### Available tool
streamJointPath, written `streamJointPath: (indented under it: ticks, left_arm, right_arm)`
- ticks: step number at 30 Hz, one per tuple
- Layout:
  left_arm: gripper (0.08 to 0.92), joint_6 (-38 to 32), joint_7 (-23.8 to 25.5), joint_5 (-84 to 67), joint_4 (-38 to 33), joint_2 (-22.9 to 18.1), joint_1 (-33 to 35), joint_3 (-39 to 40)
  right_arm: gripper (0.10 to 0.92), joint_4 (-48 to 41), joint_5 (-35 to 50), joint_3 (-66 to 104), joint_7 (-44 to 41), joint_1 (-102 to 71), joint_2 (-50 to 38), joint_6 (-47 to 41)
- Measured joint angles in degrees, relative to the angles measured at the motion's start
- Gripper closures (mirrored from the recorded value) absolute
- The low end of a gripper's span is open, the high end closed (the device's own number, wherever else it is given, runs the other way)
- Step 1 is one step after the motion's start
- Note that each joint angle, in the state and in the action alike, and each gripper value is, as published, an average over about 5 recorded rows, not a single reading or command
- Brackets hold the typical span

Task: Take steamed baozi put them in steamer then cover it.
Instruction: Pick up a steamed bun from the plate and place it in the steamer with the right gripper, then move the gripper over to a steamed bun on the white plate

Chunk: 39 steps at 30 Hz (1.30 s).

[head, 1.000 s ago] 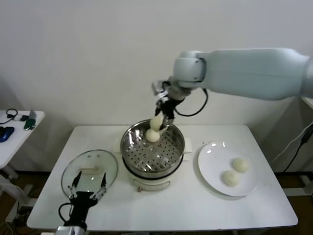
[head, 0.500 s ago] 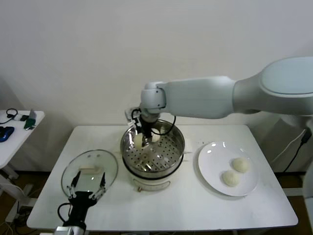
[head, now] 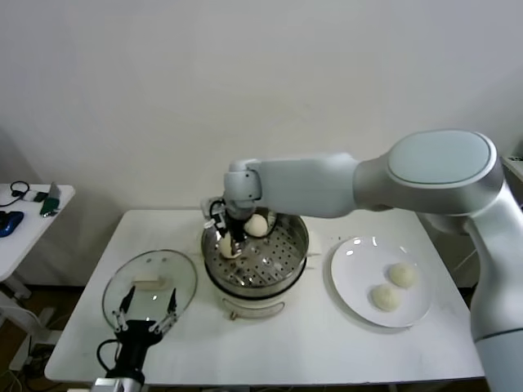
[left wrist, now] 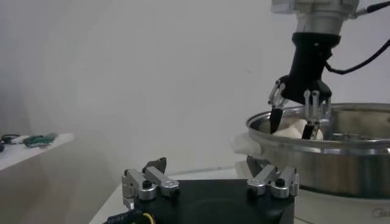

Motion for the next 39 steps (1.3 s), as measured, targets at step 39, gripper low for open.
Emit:
streamJointPath:
  ticks: [39]
  left_arm:
    - [0.177,0.9,0.5,1.3,-2.2,-0.3,0.7,0.6]
  right_arm:
    - [0.203,26.2,-16.5,-9.1,-8.6,10.6,-52.8,7.7]
